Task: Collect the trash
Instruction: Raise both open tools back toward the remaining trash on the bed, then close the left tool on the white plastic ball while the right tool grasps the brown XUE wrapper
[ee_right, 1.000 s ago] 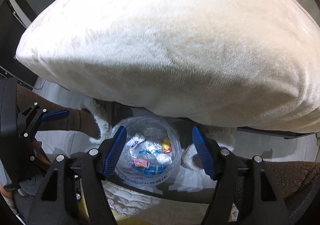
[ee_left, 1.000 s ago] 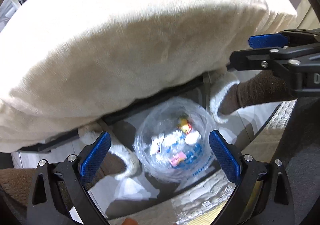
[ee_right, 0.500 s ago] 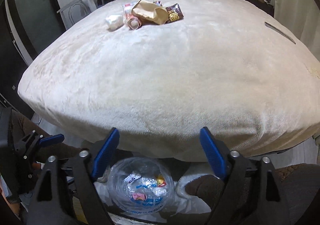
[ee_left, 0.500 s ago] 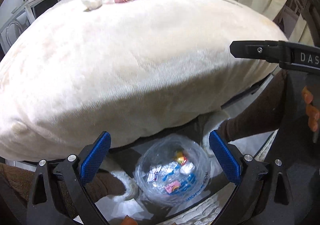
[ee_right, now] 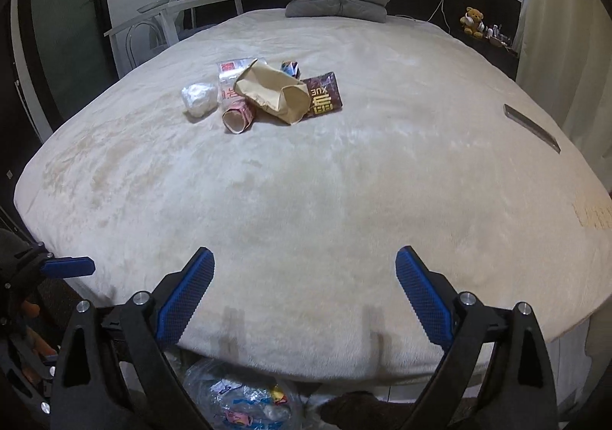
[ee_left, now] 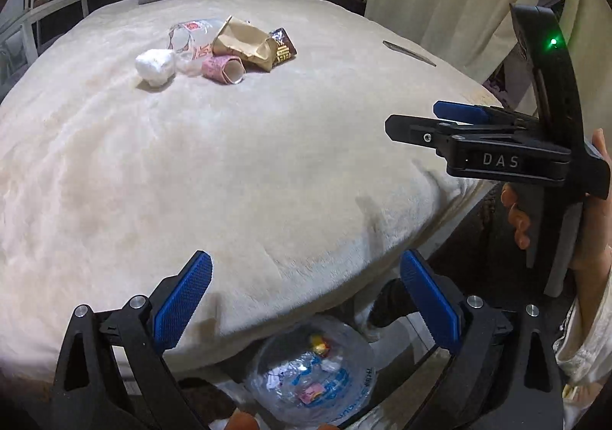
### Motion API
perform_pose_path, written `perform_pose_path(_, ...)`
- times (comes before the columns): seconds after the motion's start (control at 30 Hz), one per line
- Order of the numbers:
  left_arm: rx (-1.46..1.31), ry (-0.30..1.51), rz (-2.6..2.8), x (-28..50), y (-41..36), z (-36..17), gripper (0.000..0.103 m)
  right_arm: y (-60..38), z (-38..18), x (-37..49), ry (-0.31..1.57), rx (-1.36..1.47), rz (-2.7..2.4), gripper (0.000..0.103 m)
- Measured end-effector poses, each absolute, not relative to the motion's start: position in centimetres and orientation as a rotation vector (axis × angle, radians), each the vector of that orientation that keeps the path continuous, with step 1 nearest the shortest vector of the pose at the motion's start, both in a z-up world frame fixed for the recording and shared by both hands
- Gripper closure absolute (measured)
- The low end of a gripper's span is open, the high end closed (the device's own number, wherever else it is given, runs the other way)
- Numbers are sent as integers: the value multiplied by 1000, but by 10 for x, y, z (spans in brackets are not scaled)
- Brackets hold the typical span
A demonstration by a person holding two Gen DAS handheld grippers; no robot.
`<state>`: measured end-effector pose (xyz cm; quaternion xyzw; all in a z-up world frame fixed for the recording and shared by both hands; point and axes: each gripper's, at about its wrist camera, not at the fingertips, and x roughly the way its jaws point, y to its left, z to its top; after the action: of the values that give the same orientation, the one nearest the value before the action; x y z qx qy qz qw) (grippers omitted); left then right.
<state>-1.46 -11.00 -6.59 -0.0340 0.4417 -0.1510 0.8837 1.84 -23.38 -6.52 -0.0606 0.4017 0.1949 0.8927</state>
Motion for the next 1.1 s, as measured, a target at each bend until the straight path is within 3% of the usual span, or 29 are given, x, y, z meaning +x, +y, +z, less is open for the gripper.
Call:
perform_pose_path(0.6,-56,985,-149,129,-37,-64,6,-204,-68,172,885,-192,368,9)
perform_pose_path(1.1,-14,1051,-90,222,0,-93,6,-177,-112,266,995,-272,511,9)
